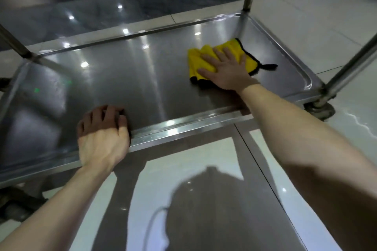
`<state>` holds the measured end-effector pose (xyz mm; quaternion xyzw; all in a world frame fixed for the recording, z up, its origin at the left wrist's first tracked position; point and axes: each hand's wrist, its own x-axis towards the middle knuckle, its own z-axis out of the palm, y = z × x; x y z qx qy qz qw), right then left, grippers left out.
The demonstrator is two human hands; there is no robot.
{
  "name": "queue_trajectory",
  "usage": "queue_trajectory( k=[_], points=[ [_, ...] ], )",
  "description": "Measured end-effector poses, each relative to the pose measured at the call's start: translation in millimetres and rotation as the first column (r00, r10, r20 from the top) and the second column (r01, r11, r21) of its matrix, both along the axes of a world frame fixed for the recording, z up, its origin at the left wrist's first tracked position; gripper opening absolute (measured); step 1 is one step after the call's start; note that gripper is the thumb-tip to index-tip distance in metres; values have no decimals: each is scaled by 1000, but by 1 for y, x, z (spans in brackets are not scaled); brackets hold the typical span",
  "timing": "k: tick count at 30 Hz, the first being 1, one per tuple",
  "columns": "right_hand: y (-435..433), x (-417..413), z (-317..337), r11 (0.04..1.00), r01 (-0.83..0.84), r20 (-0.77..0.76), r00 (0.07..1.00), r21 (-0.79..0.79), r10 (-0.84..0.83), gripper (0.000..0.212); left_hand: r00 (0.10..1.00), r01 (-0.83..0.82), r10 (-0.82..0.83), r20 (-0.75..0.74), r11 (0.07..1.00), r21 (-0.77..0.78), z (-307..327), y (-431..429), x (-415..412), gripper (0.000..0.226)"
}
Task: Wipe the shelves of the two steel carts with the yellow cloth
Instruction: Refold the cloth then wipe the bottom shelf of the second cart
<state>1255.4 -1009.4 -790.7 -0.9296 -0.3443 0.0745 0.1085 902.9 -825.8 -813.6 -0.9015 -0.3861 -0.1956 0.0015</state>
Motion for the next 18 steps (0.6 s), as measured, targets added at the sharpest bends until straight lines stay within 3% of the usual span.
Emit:
queue_trajectory(
  k=[4,7,9,12,14,15,16,18],
  points=[
    [-79,16,-4,942,328,-14,944,-64,-330,81,1000,-5,5,-1,1000,-7,2,-3,3,36],
    [-62,-29,-7,905,422,-23,906,-52,-423,80,999,-19,18,-27,999,-26,5,-6,4,37],
    [-28,-79,-3,940,336,-19,941,-51,-338,77,1000,-22,21,-23,999,-28,5,-6,4,38],
    [13,-165,-2,996,-79,36,996,-45,81,69,1000,-12,12,-16,999,-35,6,-5,2,39],
    [10,-195,2,911,-412,-5,911,34,412,64,1000,-6,5,-20,999,-48,8,-5,2,41],
    [3,-197,8,860,-499,-59,860,104,506,62,1000,-5,4,-23,999,-49,8,-6,2,41],
    [-2,-194,16,842,-510,-117,839,175,532,60,1000,-6,5,-26,999,-45,9,-7,2,41],
    [-1,-186,27,893,-349,-174,897,283,406,63,1000,-5,4,-23,999,-45,10,-10,3,41]
  ],
)
